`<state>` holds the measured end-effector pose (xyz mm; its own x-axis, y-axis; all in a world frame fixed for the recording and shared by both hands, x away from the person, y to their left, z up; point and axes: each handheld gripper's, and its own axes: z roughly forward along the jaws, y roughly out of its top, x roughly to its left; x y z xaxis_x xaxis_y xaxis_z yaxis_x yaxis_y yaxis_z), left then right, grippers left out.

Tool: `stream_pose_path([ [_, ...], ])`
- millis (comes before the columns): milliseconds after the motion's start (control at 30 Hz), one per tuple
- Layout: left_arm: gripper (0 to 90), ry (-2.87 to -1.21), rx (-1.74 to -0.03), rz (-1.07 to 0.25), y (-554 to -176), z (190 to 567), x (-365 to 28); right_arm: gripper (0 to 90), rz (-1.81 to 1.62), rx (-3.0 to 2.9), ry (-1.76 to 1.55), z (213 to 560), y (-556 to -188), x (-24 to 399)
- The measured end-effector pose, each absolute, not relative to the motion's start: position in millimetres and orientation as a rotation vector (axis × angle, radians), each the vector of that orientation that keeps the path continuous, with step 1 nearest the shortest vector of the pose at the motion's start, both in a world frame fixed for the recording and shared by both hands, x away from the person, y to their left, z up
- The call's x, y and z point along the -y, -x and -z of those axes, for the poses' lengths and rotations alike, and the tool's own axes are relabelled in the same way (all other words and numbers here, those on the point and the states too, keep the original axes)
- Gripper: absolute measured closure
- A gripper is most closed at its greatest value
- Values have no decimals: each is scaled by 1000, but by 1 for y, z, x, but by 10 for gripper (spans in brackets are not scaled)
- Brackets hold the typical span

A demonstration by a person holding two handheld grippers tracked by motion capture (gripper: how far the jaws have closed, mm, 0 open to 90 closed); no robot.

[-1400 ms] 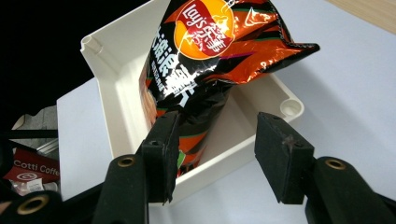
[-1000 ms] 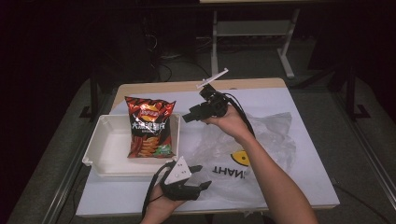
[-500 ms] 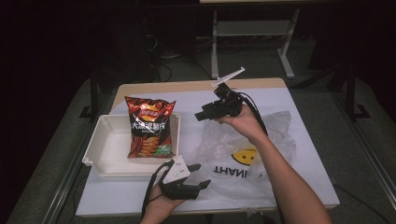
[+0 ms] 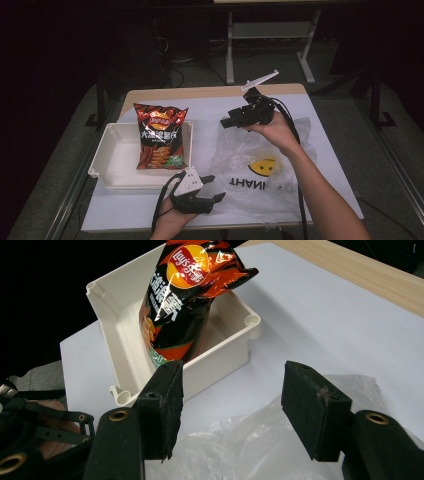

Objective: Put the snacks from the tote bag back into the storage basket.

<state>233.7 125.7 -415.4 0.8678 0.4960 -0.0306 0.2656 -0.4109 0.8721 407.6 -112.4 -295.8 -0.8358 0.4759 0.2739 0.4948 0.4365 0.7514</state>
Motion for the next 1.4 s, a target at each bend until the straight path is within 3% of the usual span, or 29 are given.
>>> stream_pose_path([
  [467, 374, -1993, -569, -254, -234, 414, -127, 330, 1411, 2639, 933, 297, -398, 143],
  [1400, 369, -1991, -576, -257, -236, 414, -129, 310, 1474, 2630, 1006, 306, -374, 205],
])
